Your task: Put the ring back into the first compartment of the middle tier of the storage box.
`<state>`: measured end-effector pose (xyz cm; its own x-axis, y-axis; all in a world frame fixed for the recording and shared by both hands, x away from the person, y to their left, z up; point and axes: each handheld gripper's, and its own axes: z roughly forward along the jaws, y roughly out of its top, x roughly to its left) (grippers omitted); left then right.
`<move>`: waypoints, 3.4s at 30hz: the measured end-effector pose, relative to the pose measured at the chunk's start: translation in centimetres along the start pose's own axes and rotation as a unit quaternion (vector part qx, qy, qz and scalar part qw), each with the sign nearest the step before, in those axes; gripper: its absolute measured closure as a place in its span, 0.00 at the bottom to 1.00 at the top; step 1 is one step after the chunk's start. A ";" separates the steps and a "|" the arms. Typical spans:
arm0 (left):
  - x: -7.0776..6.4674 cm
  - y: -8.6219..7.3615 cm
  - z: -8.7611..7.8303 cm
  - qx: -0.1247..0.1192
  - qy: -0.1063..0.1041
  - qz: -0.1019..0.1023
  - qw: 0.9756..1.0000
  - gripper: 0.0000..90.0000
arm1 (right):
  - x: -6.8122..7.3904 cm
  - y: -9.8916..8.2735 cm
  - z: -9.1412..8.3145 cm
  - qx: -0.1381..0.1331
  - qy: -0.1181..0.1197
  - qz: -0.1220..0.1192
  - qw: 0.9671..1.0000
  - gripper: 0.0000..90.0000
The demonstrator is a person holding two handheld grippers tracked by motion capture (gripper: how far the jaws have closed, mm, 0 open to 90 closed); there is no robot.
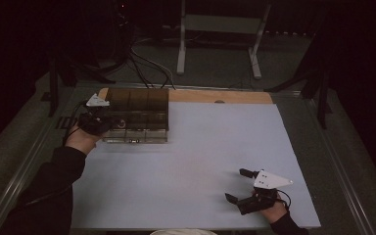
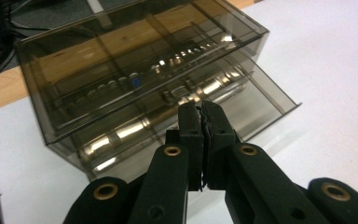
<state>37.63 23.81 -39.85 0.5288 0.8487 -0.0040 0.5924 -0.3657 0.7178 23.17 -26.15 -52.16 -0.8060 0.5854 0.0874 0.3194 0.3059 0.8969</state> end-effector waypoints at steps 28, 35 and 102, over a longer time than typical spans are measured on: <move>2.7 -2.5 2.1 0.002 0.013 -0.047 0.999 1.00 | 0.0 0.0 0.0 0.000 -0.001 0.001 1.000 0.00; 3.1 -2.9 3.0 0.001 0.012 -0.059 0.998 1.00 | 0.0 -0.1 0.0 0.002 0.001 0.000 1.000 0.00; -2.7 -1.1 0.7 -0.061 -0.187 0.032 0.980 0.01 | 0.1 0.0 -0.1 0.003 0.001 0.002 1.000 0.00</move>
<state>35.97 21.64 -41.05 0.7615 0.6180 -0.1955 0.4862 -0.3451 0.8028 23.05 -26.16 -52.12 -0.8056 0.5853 0.0917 0.3255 0.3079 0.8940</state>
